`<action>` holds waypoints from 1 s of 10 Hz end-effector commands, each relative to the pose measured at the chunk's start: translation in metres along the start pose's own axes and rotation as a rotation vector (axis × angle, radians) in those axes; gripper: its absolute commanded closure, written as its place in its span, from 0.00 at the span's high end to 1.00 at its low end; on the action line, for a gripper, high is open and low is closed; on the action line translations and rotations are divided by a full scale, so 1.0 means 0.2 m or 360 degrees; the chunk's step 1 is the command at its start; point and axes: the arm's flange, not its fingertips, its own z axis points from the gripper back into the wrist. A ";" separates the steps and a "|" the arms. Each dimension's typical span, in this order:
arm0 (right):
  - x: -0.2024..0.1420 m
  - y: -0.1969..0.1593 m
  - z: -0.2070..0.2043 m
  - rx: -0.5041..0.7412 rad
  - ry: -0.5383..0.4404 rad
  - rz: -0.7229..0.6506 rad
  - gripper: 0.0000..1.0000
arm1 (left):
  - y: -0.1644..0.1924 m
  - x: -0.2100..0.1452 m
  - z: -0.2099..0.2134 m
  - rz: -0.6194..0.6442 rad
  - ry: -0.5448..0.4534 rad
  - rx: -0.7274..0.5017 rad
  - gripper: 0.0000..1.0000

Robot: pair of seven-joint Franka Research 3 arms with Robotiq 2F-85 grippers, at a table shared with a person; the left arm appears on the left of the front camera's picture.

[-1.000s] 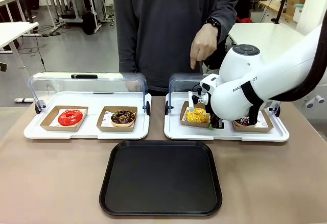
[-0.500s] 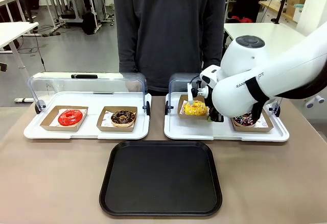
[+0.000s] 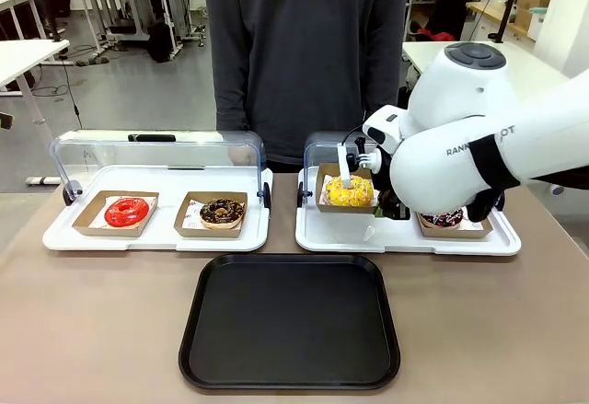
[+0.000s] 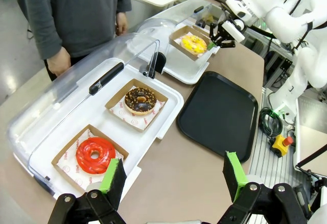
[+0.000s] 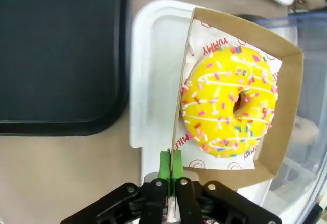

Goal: Move the third donut from the left to the tray.
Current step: Pick up the Paper togo box containing the Donut indicated by the person and place it on the Handle tray.

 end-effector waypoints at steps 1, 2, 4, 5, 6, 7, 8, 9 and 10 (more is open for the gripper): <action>-0.03 0.18 0.13 0.0034 -0.0100 0.0058 0.02 | -0.01 0.01 0.00 -0.0015 -0.0032 -0.0011 1.00; 0.00 0.27 0.16 0.0026 -0.0124 0.0081 0.02 | -0.01 0.01 0.00 -0.0015 -0.0032 -0.0011 1.00; 0.09 0.45 0.20 0.0046 -0.0186 0.0119 0.02 | -0.01 0.01 0.00 -0.0015 -0.0032 -0.0011 1.00; 0.14 0.53 0.22 0.0047 -0.0203 0.0147 0.02 | -0.01 0.01 0.00 -0.0015 -0.0032 -0.0011 1.00; 0.19 0.59 0.22 0.0052 -0.0203 0.0183 0.02 | -0.01 0.01 0.00 -0.0015 -0.0032 -0.0011 1.00; 0.23 0.64 0.22 0.0062 -0.0212 0.0200 0.02 | -0.01 0.01 0.00 -0.0015 -0.0032 -0.0011 1.00; 0.27 0.68 0.20 0.0106 -0.0211 0.0219 0.02 | -0.01 0.01 0.00 -0.0015 -0.0032 -0.0011 1.00; 0.30 0.72 0.17 0.0146 -0.0185 0.0222 0.02 | -0.01 0.01 0.00 -0.0015 -0.0032 -0.0011 1.00; 0.32 0.76 0.15 0.0152 -0.0155 0.0226 0.02 | -0.01 0.01 0.00 -0.0015 -0.0032 -0.0011 1.00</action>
